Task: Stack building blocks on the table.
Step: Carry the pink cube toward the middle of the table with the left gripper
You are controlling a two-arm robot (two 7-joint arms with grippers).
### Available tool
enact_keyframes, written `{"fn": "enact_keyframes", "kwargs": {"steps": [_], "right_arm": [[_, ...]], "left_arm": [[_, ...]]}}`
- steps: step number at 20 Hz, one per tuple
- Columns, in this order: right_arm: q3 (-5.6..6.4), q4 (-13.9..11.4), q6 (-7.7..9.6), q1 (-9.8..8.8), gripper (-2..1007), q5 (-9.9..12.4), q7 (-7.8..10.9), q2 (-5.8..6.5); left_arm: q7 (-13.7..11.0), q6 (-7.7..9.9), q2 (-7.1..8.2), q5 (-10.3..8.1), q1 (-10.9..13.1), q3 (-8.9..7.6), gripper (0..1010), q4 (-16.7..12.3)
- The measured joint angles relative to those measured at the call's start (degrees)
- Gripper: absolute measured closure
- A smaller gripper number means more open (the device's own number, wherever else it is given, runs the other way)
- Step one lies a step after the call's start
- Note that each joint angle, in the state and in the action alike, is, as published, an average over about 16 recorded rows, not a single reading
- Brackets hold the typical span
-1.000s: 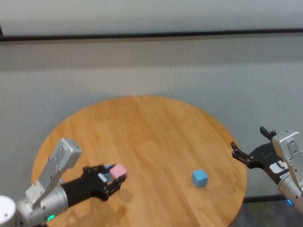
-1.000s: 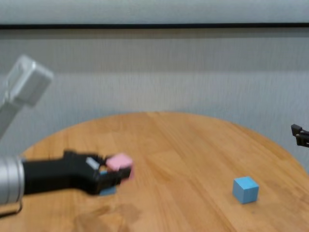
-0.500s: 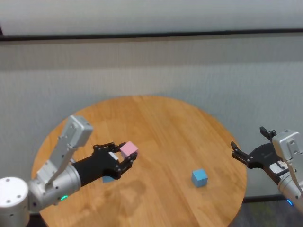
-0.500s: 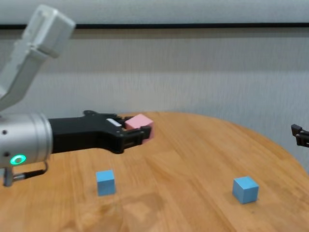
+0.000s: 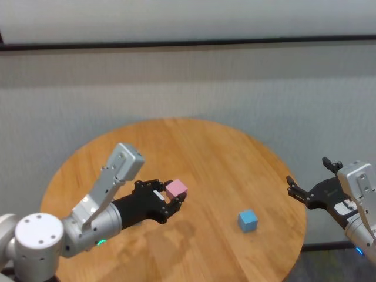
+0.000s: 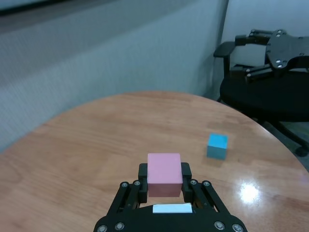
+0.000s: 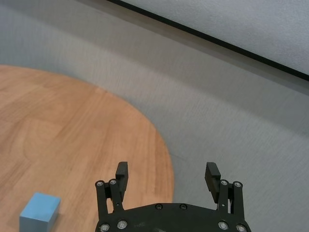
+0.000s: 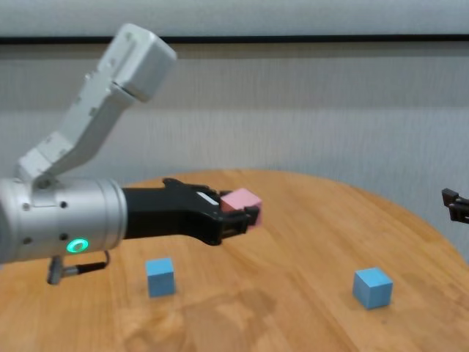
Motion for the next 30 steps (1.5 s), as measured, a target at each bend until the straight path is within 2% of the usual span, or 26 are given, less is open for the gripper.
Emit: {"fn": "enact_keyframes", "kwargs": {"steps": [6,11,21,30], "right_arm": [[0.0,0.0,0.0,0.0,0,0.0,0.0,0.0],[0.0,0.0,0.0,0.0,1,0.0,0.0,0.0],[0.0,0.0,0.0,0.0,0,0.0,0.0,0.0],[0.0,0.0,0.0,0.0,0,0.0,0.0,0.0]], "left_arm": [[0.3,1.29,-2.58,1.03,-1.7,1.18,609,3.0],[0.7,1.8,-4.63,1.33,-2.7,1.52,609,6.0],[1.6,1.39,-7.92,2.04,-4.6,1.3,609,13.2],[1.6,0.63,-10.02,3.29,-6.1,1.33,609,18.8]]}}
